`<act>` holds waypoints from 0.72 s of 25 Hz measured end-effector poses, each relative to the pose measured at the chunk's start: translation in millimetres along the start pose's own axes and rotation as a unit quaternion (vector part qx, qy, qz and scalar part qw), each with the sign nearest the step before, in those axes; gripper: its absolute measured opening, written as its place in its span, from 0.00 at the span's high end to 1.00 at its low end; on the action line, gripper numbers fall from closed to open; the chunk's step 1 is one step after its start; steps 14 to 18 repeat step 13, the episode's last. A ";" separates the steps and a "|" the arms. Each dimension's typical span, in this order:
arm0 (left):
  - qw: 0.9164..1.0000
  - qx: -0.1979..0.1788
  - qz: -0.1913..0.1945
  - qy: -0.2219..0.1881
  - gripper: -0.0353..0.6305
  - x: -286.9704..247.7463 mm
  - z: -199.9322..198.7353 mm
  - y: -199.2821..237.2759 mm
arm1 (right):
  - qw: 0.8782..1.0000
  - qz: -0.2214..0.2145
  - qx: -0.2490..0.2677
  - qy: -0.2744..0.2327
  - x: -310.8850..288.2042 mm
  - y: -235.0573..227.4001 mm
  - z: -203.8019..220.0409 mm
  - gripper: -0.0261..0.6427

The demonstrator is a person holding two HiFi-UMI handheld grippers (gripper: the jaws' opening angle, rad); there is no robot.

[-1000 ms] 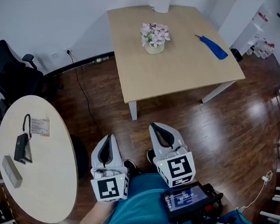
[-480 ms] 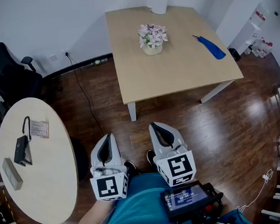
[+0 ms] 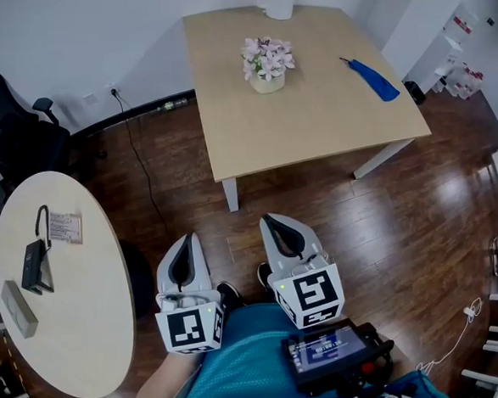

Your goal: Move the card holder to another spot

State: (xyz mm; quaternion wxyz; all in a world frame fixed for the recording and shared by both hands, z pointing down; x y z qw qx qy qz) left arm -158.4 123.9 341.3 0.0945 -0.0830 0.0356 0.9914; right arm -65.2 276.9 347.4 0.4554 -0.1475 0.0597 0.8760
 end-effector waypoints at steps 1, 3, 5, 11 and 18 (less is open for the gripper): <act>1.000 0.000 -0.001 0.000 0.92 -0.6 0.2 -0.2 | 1.000 0.000 -0.001 0.001 -0.3 -0.9 0.1 0.97; 1.000 0.000 -0.003 0.001 0.92 -2.2 0.0 -0.3 | 1.000 0.000 -0.001 -0.002 -1.9 -2.7 -0.3 0.98; 1.000 -0.001 -0.005 0.001 0.92 -3.6 -0.1 -0.4 | 1.000 -0.003 -0.003 -0.002 -3.7 -4.0 -0.7 0.97; 1.000 -0.001 -0.008 0.000 0.92 -3.2 -0.3 0.1 | 1.000 -0.007 -0.001 -0.008 -6.0 -3.4 -1.5 0.97; 1.000 -0.001 -0.009 0.001 0.92 -2.0 0.0 0.5 | 1.000 -0.008 -0.001 -0.009 -6.1 -2.7 -0.8 0.97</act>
Point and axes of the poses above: the fingertips, and each gripper's own axes: x backward along the fingers, y to its left, z out of its underside, the point moved 6 cm from there along x, backward along the fingers
